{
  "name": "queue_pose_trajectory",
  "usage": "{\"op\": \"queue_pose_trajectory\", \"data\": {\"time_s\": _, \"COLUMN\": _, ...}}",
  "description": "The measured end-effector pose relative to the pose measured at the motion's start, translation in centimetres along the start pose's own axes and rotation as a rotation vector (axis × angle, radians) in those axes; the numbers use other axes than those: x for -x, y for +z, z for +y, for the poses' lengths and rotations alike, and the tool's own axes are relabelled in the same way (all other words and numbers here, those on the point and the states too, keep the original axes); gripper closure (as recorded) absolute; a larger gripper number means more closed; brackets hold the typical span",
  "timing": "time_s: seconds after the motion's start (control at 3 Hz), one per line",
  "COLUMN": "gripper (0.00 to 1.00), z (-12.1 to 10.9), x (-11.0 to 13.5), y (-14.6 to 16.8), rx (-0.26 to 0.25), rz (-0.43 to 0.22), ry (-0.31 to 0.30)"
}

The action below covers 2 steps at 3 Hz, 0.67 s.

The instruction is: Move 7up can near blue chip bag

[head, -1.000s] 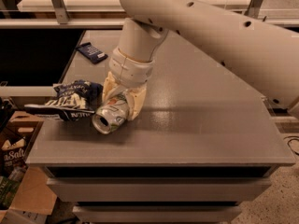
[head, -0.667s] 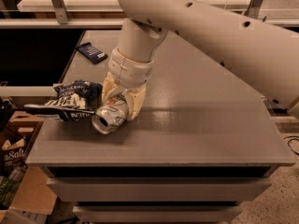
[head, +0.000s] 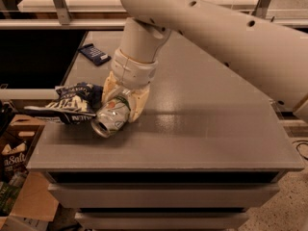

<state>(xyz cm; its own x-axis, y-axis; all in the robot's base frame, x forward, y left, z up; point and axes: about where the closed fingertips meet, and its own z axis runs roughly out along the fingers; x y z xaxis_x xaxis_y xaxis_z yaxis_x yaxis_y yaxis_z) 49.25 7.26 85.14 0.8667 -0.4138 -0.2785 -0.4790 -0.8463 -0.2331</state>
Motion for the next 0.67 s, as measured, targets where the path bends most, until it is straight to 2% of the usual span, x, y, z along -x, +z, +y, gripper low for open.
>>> {"op": "queue_pose_trajectory", "data": {"time_s": 0.33, "gripper": 0.0, "z": -0.87, "x": -0.62, "y": -0.39, "rx": 0.0, "rz": -0.01, "ry": -0.023}}
{"op": "queue_pose_trajectory", "data": {"time_s": 0.67, "gripper": 0.0, "z": -0.99, "x": -0.74, "y": -0.49, "rx": -0.003, "rz": -0.014, "ry": -0.027}}
